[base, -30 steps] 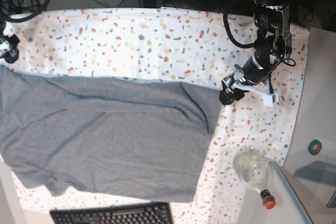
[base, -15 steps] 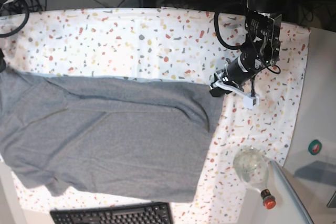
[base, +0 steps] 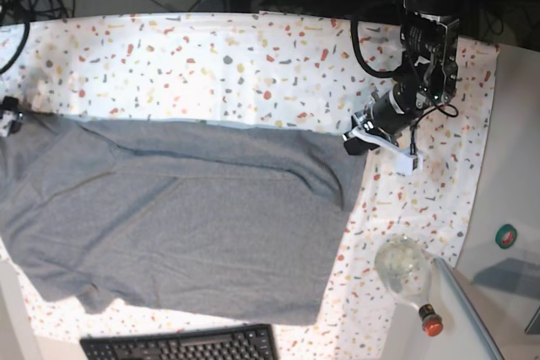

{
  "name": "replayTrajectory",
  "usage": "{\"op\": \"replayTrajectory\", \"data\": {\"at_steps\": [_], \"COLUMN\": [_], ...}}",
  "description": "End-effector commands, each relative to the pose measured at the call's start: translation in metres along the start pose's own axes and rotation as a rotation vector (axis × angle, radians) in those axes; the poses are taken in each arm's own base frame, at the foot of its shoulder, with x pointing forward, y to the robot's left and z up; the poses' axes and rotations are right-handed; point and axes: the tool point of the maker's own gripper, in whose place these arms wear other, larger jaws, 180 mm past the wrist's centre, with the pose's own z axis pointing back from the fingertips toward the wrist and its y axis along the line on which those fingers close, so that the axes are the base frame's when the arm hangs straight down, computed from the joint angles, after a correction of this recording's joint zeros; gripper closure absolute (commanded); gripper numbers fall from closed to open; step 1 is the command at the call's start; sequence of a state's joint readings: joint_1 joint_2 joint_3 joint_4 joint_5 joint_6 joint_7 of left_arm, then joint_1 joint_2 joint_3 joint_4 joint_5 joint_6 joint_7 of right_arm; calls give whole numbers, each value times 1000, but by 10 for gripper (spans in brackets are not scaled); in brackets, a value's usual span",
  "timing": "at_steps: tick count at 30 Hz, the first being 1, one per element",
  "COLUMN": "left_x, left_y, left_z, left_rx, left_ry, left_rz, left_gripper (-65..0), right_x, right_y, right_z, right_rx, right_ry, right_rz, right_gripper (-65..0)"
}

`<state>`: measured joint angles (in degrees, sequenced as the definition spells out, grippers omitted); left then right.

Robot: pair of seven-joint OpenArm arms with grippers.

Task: Layout the t-shirt on the table in an organized manner, then fold the t-shirt properly
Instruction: 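Grasp the shirt edge with the right gripper and pull it taut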

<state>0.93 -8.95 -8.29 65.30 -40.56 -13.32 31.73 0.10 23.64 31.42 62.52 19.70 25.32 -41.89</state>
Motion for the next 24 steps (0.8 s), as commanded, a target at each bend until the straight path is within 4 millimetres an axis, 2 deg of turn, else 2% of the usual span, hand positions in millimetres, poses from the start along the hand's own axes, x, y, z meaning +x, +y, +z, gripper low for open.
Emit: {"op": "replayTrajectory", "data": {"at_steps": [1, 8, 10, 24], "left_x": [17, 16, 20, 20], "left_y": [-5, -3, 2, 5], "left_z": [1, 2, 5, 6], "left_rx": [-16, -13, -3, 3], "left_ry": [-41, -41, -41, -39], "left_rz": [-15, -12, -26, -33], "left_gripper": [0, 0, 0, 0], "right_x": [18, 21, 25, 17], "right_y": [-7, -6, -12, -13], "right_z": [7, 2, 1, -5], "right_rx": [-14, -4, -11, -3], "right_ry": [-44, -43, -46, -23], "right_rz": [14, -6, -15, -40], "right_gripper": [-335, -335, -335, -327]}}
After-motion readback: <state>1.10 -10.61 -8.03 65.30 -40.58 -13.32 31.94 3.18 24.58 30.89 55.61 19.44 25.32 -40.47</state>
